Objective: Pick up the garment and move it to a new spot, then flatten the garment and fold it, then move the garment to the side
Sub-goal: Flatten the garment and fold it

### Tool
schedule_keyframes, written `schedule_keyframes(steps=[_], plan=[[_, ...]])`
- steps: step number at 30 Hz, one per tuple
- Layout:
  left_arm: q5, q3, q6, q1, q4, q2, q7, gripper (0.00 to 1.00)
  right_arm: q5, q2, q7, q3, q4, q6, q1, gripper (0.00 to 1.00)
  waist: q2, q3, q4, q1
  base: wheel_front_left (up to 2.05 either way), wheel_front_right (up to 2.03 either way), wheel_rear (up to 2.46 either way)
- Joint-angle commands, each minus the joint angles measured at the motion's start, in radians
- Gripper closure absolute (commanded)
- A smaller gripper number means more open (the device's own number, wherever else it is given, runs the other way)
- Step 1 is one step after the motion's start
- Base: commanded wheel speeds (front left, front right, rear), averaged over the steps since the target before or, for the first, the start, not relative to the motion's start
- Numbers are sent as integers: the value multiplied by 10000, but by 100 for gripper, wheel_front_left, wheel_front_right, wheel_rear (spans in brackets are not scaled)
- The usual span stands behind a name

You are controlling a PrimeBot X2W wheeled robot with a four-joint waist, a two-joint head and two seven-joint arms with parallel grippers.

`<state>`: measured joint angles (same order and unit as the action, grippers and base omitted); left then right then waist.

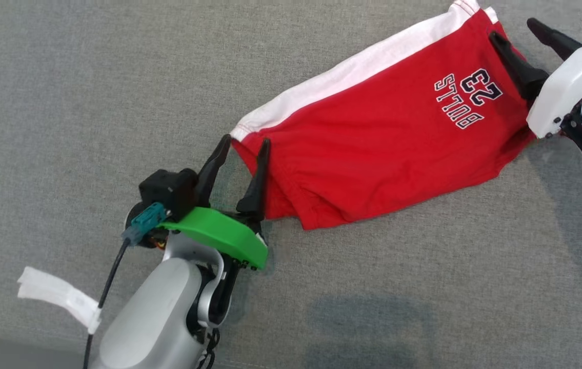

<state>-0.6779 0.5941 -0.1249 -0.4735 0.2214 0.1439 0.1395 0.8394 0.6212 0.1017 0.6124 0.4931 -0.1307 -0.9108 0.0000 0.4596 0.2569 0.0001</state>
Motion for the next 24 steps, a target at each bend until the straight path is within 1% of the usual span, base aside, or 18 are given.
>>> schedule_keyframes(steps=[1, 3, 5, 9, 12, 14, 16, 18, 22, 23, 24], plan=[[99, -77, -147, 279, -299, 211, 171, 0, -173, 157, 357, 37, -57, -2, 107, 0, 0, -290, -215, -1, 0, 0, 0], [491, -10, -364, 589, -797, 557, 334, 0, -313, 238, 1010, 41, -161, -2, 92, 0, 0, -370, -255, -1, 0, 0, 0], [650, -21, -617, 931, -1238, 715, 494, 0, -442, 255, 1641, -68, -216, -2, 21, 0, 0, -396, -243, -1, 0, 0, 0], [1085, 105, -886, 1358, -1790, 827, 783, 0, -852, 189, 2761, -323, -255, -2, -150, 0, 0, -266, -33, -1, 0, 0, 0], [1274, 253, -959, 1525, -1810, 606, 991, 0, -1402, 147, 3442, -584, -98, 0, -326, 0, 0, -19, 214, -1, 0, 0, 0], [1396, 279, -979, 1522, -1708, 380, 1098, 0, -1666, -30, 3841, -789, 37, -2, -393, 0, 0, 176, 390, -1, 0, 0, 0], [1539, 242, -954, 1463, -1591, 160, 1199, 0, -1919, -214, 4274, -959, 168, -2, -404, 0, 0, 355, 540, -1, 0, 0, 0], [1617, 176, -866, 1414, -1460, -81, 1230, 0, -2303, -224, 4681, -903, 182, 0, -357, 0, 0, 506, 670, -1, 0, 0, 0], [1826, -124, -724, 1267, -1310, -361, 1271, 0, -2216, -614, 5397, -919, 214, -5, 69, 0, 0, 648, 731, -1, 0, 0, 0], [1910, -263, -686, 1294, -1300, -411, 1257, 0, -2122, -762, 5420, -942, 120, -12, 169, 22, 0, 635, 671, -1, 0, 0, 0], [1995, -382, -649, 1363, -1273, -446, 1256, 0, -2088, -856, 5357, -1061, 87, -29, 245, 87, 0, 600, 594, -1, 0, 0, 0]])
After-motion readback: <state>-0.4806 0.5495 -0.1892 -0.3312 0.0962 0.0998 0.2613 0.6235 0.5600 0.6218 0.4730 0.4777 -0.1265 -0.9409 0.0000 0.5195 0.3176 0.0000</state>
